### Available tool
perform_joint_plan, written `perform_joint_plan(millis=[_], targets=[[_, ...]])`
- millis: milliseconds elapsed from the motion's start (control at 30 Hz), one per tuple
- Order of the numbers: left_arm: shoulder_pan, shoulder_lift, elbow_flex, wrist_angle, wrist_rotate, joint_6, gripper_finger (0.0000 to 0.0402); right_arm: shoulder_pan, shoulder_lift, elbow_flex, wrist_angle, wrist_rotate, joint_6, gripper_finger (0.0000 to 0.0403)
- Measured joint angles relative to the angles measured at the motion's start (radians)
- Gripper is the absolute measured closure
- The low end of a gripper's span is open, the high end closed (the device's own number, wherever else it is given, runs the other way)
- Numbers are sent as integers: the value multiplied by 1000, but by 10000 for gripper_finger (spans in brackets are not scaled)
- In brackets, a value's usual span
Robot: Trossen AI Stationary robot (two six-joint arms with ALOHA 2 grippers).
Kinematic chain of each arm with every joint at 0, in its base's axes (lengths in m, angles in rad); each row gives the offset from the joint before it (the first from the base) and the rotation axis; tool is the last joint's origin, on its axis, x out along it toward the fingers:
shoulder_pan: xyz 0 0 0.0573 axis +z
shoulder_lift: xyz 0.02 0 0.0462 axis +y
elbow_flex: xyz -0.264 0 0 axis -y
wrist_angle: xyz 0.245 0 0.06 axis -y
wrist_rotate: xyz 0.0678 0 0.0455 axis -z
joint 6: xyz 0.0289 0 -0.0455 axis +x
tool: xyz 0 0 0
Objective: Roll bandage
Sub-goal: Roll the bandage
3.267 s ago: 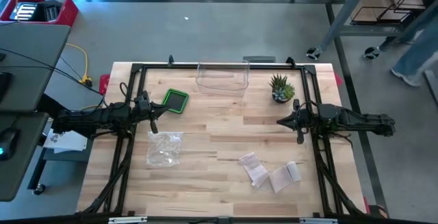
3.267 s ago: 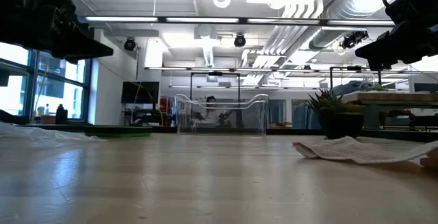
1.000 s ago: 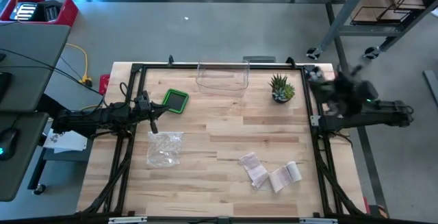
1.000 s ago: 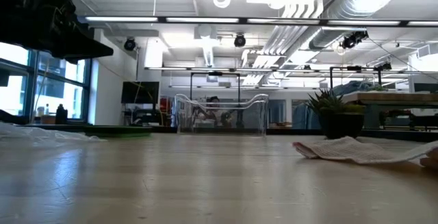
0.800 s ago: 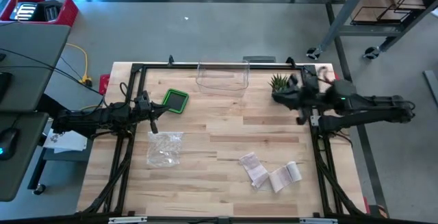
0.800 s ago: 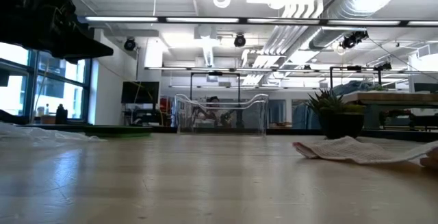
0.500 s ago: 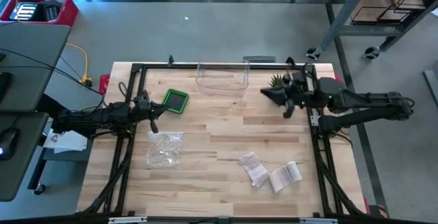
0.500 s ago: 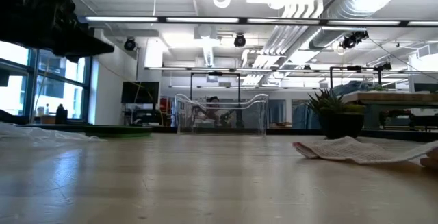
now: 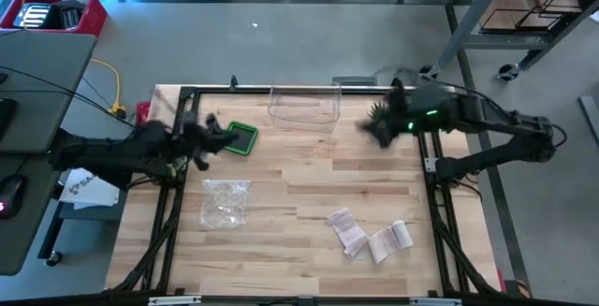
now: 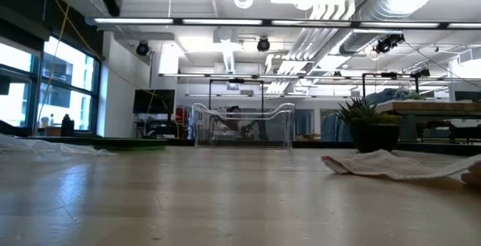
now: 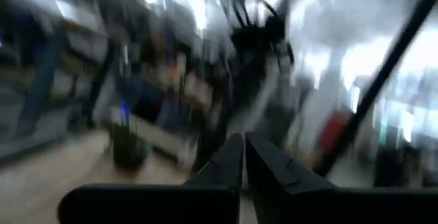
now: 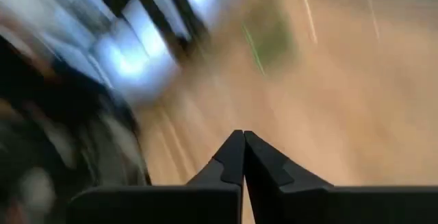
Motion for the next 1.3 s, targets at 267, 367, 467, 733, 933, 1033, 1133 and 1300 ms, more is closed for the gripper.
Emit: perform_joint_plan(millis=[267,367,467,733,933,1033,1133,1300], targets=[[49,425,291,-180,135,-23,323,242,55,-95,-462,-205,275,403],[46,568,301,-115,302,-95,309,368,6,-239,-368,-221,450,403],[30,670,313,-85,349,-118,303,504,-31,-379,-309,-256,647,403],[-26,816,314,-71,276,-247,303,763,-36,-632,-92,-242,989,403],[-132,1022,399,84,361,-251,315,844,-36,-698,64,-143,1069,403],[-164,1140,533,55,361,-136,325,865,-36,-698,63,-141,1070,403],[-172,1271,686,-2,283,25,337,879,-36,-698,72,-140,1096,403],[-172,1493,898,-145,262,166,357,880,-37,-698,97,-139,1107,403]])
